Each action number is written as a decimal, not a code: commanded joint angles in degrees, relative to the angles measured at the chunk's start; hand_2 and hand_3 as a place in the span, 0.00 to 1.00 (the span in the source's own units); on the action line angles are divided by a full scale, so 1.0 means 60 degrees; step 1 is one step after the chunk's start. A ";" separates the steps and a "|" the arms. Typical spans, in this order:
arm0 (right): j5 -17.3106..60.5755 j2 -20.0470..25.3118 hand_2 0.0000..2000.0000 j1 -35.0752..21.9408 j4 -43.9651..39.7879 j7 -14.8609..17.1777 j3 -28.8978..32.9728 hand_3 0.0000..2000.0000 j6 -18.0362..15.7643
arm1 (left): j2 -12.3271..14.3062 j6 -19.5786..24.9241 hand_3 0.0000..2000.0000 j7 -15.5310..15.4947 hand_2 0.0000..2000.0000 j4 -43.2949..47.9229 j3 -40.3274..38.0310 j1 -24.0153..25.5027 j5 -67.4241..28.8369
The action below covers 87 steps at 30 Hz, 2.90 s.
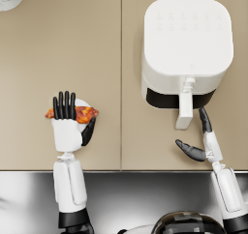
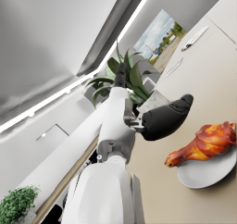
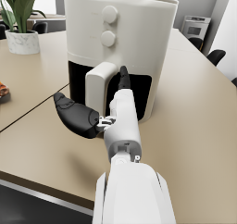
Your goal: Pick up the drumstick and place it into the air fryer
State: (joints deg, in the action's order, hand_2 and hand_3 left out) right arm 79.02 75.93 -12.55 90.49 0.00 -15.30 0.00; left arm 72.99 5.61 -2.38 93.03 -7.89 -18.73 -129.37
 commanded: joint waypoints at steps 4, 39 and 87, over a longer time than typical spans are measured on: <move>0.0000 0.0151 0.00 -0.0138 -0.0067 0.0000 0.0141 0.00 0.0000 | -0.0043 0.2404 0.00 -0.1129 0.00 -0.0546 -0.0385 -0.0587 -0.1737; -0.0003 0.0949 0.00 -0.0569 -0.2294 0.0000 0.0234 0.00 0.0000 | -0.0047 0.1508 1.00 -0.1947 1.00 -0.5294 0.1283 -0.2472 -0.7200; 0.0044 -0.2851 1.00 -0.0210 0.3277 -0.0069 -0.4890 1.00 -0.0292 | 0.0495 -0.0087 1.00 0.0445 1.00 0.2127 0.2586 -0.1292 0.0114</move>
State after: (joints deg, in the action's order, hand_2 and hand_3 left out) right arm 79.27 52.98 -12.45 100.18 -0.54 -37.27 -1.13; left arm 75.82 5.09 0.29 103.73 6.74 -25.86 -128.64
